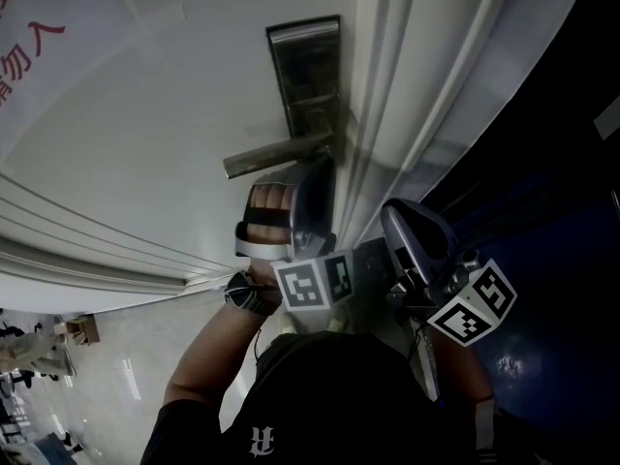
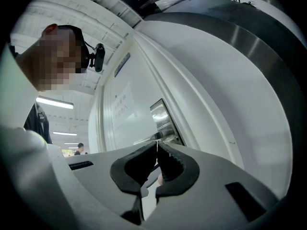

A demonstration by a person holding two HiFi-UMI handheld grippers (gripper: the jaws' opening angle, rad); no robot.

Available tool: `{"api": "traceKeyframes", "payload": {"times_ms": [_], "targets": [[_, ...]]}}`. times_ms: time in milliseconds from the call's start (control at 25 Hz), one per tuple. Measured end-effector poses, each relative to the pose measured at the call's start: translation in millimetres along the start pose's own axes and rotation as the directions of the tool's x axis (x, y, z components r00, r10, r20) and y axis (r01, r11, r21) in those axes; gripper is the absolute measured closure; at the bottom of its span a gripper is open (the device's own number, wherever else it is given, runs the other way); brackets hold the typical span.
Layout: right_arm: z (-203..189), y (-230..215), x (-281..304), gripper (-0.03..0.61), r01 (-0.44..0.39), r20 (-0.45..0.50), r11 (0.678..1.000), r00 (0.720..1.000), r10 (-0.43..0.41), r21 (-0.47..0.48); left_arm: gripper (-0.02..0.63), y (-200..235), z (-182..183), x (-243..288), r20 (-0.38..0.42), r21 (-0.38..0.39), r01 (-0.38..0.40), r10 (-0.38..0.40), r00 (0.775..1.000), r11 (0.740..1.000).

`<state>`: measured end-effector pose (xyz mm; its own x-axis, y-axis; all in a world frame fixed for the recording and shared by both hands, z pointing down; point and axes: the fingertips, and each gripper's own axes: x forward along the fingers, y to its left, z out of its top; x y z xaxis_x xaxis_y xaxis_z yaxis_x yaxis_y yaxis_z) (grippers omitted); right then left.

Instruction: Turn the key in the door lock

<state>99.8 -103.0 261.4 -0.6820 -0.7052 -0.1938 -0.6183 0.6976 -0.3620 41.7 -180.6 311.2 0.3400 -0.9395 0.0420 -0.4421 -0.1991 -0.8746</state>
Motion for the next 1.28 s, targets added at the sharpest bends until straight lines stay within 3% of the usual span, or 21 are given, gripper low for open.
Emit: {"api": "traceKeyframes", "payload": {"times_ms": [120,200,280,320,360,400,440,520,560,600,640,680,760,880,1000,1280], "targets": [[-1.5,0.4,2.5,0.561,-0.002,-0.003,1.0,1.0,0.002,0.0,0.583,0.9,-0.4,-7.8,0.018,-0.061,0.003,-0.002,1.0,0.998],[-1.7,1.9,3.9,0.562,-0.005,-0.006,1.0,1.0,0.005,-0.001,0.581,4.8,-1.3,-16.3,0.035,-0.156,0.001,0.004,0.999,0.988],[-0.5,3.2,5.2,0.563,-0.008,-0.006,1.0,1.0,0.008,-0.003,0.581,11.4,-2.9,-25.6,0.063,-0.33,0.017,0.005,0.998,0.944],[0.4,3.6,5.8,0.563,-0.01,-0.006,1.0,1.0,0.01,-0.005,0.581,15.0,-3.8,-29.4,0.085,-0.446,0.039,-0.001,0.996,0.894],[1.3,4.2,6.5,0.562,-0.011,-0.005,1.0,1.0,0.011,-0.006,0.581,18.1,-4.7,-32.6,0.113,-0.571,0.072,-0.009,0.994,0.818],[2.1,5.0,7.0,0.563,-0.013,-0.004,1.0,1.0,0.013,-0.008,0.581,20.2,-6.2,-35.1,0.143,-0.69,0.113,-0.018,0.99,0.715],[2.7,5.9,7.6,0.562,-0.015,-0.003,1.0,1.0,0.015,-0.009,0.581,21.1,-8.8,-36.9,0.173,-0.794,0.156,-0.027,0.984,0.587],[3.6,7.5,8.5,0.563,-0.018,-0.004,1.0,1.0,0.018,-0.01,0.581,20.8,-16.6,-37.8,0.236,-0.932,0.235,-0.029,0.971,0.276],[3.9,8.1,8.6,0.561,-0.019,-0.004,1.0,1.0,0.019,-0.009,0.577,20.4,-20.9,-36.9,0.267,-0.957,0.267,-0.017,0.964,0.11],[4.2,8.4,8.6,0.563,-0.02,-0.004,1.0,1.0,0.02,-0.008,0.562,20.3,-24.9,-35.6,0.291,-0.956,0.291,0.005,0.957,-0.04],[4.3,8.6,8.3,0.562,-0.02,-0.004,1.0,1.0,0.02,-0.007,0.543,20.4,-28.5,-34.2,0.305,-0.938,0.306,0.032,0.952,-0.161],[4.3,8.6,7.8,0.563,-0.02,-0.005,1.0,1.0,0.02,-0.007,0.531,20.2,-31.5,-32.7,0.311,-0.915,0.315,0.058,0.949,-0.254],[4.0,8.2,6.7,0.562,-0.018,-0.008,1.0,1.0,0.018,-0.012,0.503,17.3,-34.8,-28.8,0.314,-0.863,0.324,0.092,0.945,-0.387],[4.2,7.4,4.6,0.563,-0.013,-0.01,1.0,1.0,0.013,-0.017,0.486,9.9,-35.6,-21.6,0.308,-0.794,0.319,0.11,0.945,-0.518],[4.7,5.2,1.5,0.562,-0.006,-0.009,1.0,1.0,0.006,-0.016,0.479,8.5,-29.9,-12.5,0.314,-0.726,0.336,0.147,0.938,-0.6],[2.2,1.3,-3.6,0.563,0.002,-0.019,1.0,1.0,-0.002,-0.017,0.479,7.1,-34.4,4.9,0.262,-0.691,0.324,0.194,0.945,-0.646]]}}
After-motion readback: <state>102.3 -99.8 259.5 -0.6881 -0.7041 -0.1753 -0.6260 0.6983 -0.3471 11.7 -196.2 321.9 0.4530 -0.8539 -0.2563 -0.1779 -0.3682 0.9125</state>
